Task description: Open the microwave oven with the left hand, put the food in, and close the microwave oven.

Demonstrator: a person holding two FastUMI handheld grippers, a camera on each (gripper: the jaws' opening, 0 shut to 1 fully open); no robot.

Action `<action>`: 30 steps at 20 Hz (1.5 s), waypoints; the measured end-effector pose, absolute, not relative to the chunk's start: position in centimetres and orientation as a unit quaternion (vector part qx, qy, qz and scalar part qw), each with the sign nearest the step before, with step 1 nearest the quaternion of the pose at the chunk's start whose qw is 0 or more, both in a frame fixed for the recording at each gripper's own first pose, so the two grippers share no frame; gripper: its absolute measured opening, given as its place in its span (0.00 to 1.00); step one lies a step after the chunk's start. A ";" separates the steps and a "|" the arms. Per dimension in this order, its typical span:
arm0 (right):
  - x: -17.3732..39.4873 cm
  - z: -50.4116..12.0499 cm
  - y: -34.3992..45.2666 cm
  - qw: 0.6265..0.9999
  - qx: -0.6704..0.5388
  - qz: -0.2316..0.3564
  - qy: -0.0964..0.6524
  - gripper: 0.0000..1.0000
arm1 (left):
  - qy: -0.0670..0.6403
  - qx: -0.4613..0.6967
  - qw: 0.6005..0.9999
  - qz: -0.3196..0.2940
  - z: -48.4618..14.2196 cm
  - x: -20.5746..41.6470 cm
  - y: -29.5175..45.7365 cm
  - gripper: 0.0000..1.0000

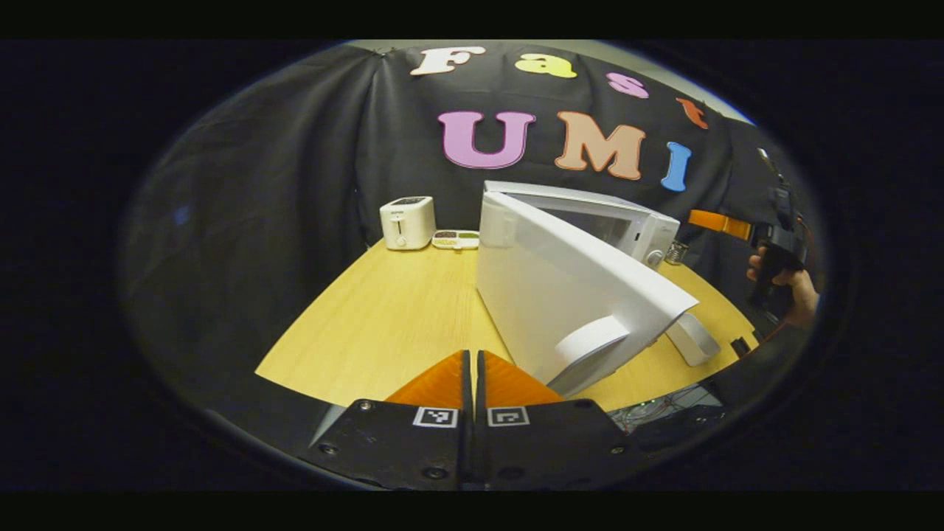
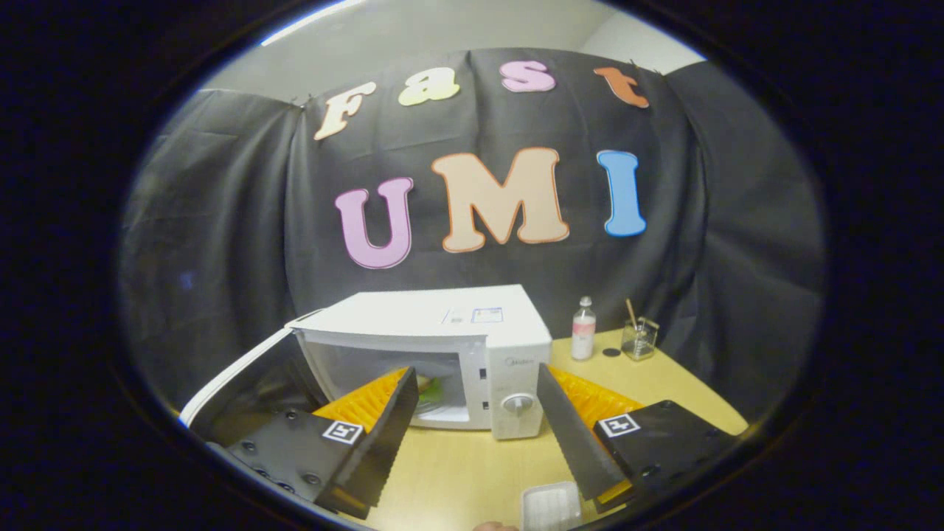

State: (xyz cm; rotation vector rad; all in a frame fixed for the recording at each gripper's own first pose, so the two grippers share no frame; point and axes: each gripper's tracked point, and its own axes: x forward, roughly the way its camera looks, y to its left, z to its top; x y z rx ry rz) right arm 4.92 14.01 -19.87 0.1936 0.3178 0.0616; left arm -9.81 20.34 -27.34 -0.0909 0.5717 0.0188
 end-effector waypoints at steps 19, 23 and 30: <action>4.6 -15.7 7.3 0.989 0.082 0.067 0.102 0.91 | 0.313 0.017 0.949 0.041 -28.4 -7.3 11.2 0.01; 4.7 -16.2 5.2 0.990 0.078 0.065 0.101 0.99 | 0.307 0.041 0.951 0.021 -27.8 -5.7 8.4 0.01; 4.6 -16.4 0.8 0.988 0.091 0.055 0.108 0.99 | 0.303 0.067 0.951 -0.016 -27.6 -3.2 3.9 0.00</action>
